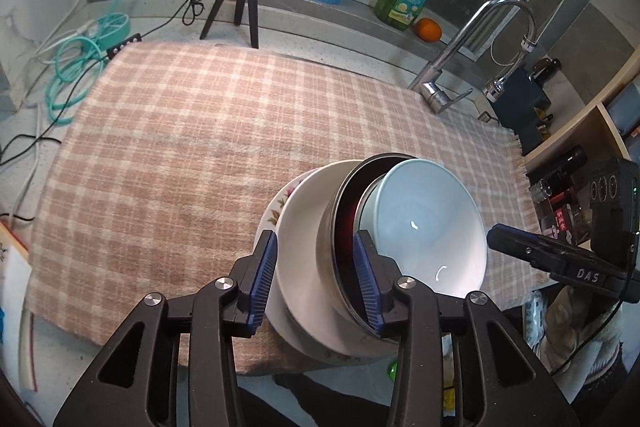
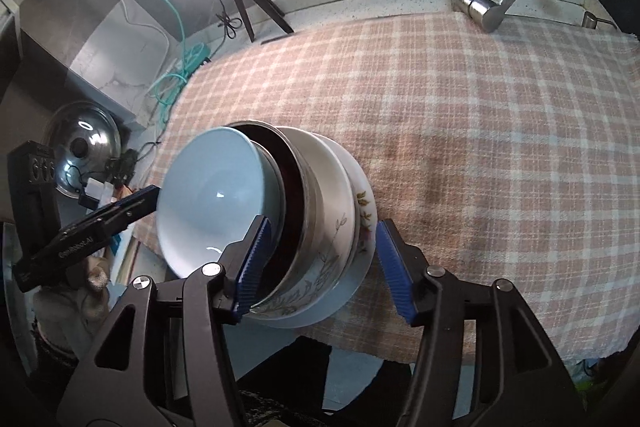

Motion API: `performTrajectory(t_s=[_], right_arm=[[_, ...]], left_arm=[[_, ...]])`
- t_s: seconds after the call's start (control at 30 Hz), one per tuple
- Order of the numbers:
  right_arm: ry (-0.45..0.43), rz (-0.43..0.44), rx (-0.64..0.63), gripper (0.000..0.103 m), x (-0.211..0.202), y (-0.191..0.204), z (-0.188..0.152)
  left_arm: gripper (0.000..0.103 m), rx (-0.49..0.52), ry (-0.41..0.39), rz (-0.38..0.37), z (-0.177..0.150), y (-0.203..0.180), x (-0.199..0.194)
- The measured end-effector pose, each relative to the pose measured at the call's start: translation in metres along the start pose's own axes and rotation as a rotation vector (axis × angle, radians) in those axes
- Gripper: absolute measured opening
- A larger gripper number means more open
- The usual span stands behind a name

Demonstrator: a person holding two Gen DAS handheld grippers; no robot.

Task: Organize plates and bowls

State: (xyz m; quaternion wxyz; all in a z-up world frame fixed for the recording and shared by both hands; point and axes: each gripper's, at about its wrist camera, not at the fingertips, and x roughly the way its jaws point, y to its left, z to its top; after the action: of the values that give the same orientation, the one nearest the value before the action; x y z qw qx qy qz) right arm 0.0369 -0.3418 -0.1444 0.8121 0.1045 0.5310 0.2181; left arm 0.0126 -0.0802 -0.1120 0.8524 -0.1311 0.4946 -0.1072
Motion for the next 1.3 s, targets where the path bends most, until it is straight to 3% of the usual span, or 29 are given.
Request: performTrajectory(t_s=[0.27, 0.33, 0.47, 0.73, 1.03, 1.3], right_arm=[[-0.079, 0.018, -0.051, 0.066, -0.022, 0.013, 0.003], [-0.093, 0.008, -0.067, 0.067, -0.026, 0.016, 0.003], [-0.128, -0.010, -0.093, 0.075, -0.036, 0.018, 0.002], [-0.221, -0.078, -0.168, 0.091, -0.062, 0.029, -0.003], [-0.302, -0.115, -0.206, 0.098, -0.091, 0.043, -0.015], [-0.331, -0.111, -0.192, 0.099, -0.102, 0.045, -0.022]], left_arm=[[0.040, 0.054, -0.056, 0.037, 0.001, -0.016, -0.016], [0.048, 0.062, -0.071, 0.047, 0.002, -0.018, -0.020], [0.050, 0.072, -0.099, 0.062, 0.002, -0.021, -0.028], [0.069, 0.114, -0.161, 0.105, -0.003, -0.034, -0.046], [0.074, 0.166, -0.211, 0.124, -0.011, -0.056, -0.068], [0.074, 0.192, -0.242, 0.141, -0.018, -0.067, -0.082]])
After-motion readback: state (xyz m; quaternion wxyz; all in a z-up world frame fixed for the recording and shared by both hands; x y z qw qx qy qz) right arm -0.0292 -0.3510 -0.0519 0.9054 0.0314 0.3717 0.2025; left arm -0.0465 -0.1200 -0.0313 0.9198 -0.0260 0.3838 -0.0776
